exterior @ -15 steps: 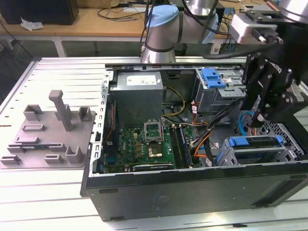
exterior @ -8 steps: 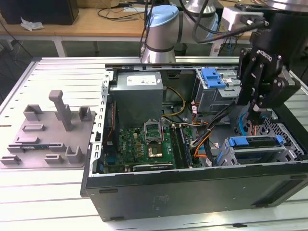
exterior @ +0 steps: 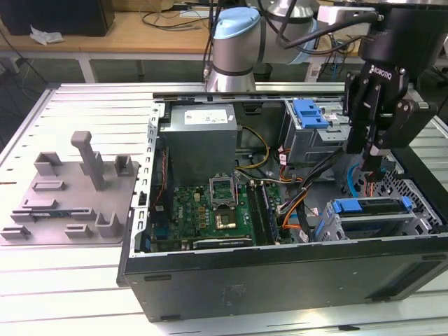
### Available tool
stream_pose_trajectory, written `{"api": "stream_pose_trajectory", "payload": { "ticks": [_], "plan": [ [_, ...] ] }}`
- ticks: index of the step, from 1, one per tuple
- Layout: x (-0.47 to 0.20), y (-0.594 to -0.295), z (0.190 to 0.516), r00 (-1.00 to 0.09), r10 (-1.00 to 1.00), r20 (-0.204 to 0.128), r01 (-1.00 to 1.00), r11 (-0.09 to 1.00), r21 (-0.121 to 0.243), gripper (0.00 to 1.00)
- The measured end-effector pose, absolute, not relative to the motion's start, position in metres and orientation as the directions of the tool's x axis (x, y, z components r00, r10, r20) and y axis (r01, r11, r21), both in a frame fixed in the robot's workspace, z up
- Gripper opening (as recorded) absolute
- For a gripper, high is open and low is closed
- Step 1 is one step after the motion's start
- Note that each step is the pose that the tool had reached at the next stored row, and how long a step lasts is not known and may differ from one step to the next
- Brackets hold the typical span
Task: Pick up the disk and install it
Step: 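Insert the first disk wire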
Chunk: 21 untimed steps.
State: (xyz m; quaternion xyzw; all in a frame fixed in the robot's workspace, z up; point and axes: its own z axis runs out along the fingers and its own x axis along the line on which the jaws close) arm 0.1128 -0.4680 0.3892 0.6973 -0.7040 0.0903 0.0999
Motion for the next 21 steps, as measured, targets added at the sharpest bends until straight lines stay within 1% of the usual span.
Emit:
{"api": "stream_pose_trajectory", "payload": {
  "ticks": [1,2,3,4,5,6,8,9,10,12,17,21],
  "plan": [
    [0.113,-0.466,0.389,-0.005,-0.959,0.282,-1.0,0.009,0.012,0.49],
    [0.113,-0.464,0.389,-0.004,-0.956,0.292,-1.0,0.008,0.012,0.36],
    [0.113,-0.461,0.389,-0.002,-0.953,0.303,-1.0,0.006,0.012,0.3],
    [0.113,-0.459,0.389,-0.001,-0.95,0.311,-1.0,0.005,0.012,0.3],
    [0.113,-0.455,0.389,0.003,-0.945,0.326,-1.0,0.001,0.012,0.24],
    [0.114,-0.452,0.389,0.005,-0.943,0.333,-1.0,-0.001,0.012,0.24],
    [0.12,-0.446,0.389,0.008,-0.942,0.337,-1.0,-0.004,0.012,0.24],
    [0.125,-0.446,0.389,0.009,-0.941,0.337,-1.0,-0.004,0.015,0.15],
    [0.13,-0.445,0.389,0.011,-0.941,0.337,-1.0,-0.005,0.02,0.11],
    [0.139,-0.445,0.388,0.014,-0.941,0.337,-1.0,-0.005,0.028,0.11],
    [0.155,-0.445,0.387,0.04,-0.94,0.339,-0.997,-0.016,0.071,0.11],
    [0.169,-0.445,0.386,0.055,-0.939,0.339,-0.996,-0.026,0.091,0.11]
  ]
}}
